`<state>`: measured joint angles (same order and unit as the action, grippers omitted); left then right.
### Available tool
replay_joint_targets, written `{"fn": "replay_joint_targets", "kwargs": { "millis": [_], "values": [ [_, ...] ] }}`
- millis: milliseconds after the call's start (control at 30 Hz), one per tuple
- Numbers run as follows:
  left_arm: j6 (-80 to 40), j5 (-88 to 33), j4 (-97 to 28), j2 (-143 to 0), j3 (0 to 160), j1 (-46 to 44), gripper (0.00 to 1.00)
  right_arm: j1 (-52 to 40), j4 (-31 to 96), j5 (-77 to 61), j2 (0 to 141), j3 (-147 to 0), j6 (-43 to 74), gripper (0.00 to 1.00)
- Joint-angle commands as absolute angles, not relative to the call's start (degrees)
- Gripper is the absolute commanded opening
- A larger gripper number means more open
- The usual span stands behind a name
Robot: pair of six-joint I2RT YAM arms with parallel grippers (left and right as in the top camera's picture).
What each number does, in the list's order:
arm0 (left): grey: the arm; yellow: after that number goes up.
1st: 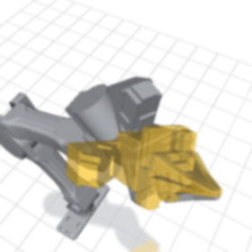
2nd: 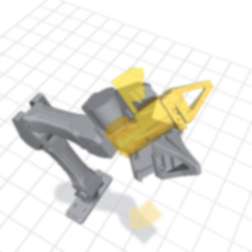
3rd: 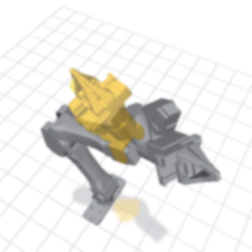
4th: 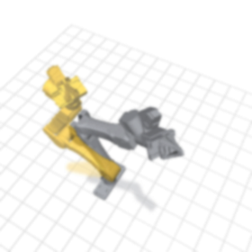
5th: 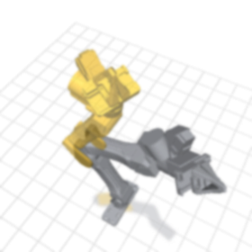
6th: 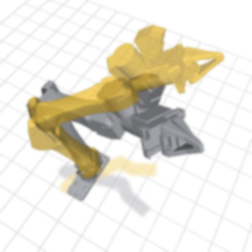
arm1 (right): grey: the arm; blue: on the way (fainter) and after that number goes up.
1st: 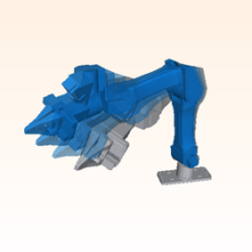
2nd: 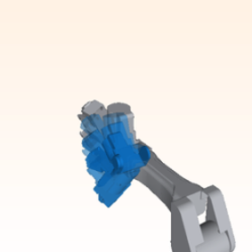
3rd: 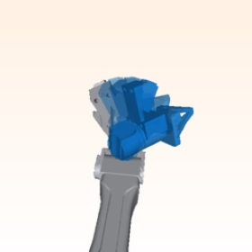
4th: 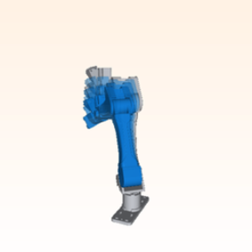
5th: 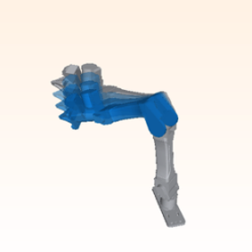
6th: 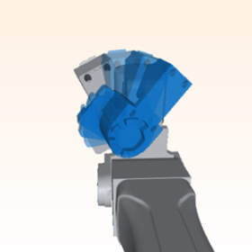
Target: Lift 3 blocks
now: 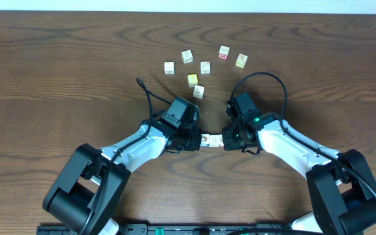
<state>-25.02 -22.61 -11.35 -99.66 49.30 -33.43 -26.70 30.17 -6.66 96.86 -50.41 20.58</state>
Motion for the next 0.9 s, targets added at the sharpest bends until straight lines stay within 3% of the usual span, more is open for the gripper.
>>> {"fn": "replay_joint_targets", "kwargs": {
  "millis": [0,500,867],
  "values": [
    [-24.23,-23.35,-11.22,-99.88,49.23,-33.5,0.07,-27.03,29.65,-8.49,96.75,-50.46,21.74,0.01],
    [-24.29,-24.03,-11.2,-99.88,49.23,-33.61,0.07,-27.05,27.73,-12.45,96.75,-50.46,20.91,0.01],
    [-32.27,-24.08,-11.2,-99.88,49.23,-33.61,0.07,-27.09,27.83,-12.56,96.75,-50.46,20.93,0.01]
  ]
}}
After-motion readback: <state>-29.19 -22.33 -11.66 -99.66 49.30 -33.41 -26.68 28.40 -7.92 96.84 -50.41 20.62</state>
